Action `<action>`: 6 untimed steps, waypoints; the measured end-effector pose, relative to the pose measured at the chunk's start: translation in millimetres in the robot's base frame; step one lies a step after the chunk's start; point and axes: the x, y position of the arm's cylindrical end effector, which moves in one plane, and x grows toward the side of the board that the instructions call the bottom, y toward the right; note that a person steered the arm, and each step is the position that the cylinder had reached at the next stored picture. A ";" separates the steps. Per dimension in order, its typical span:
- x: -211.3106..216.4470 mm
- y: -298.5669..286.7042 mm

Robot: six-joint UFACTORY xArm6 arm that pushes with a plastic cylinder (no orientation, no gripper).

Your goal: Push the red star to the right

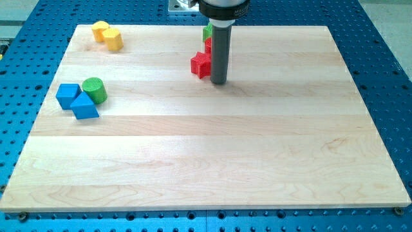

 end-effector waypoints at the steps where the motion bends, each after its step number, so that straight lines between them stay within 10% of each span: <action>1: 8.4 -108.1; 6: 24.7 -5.7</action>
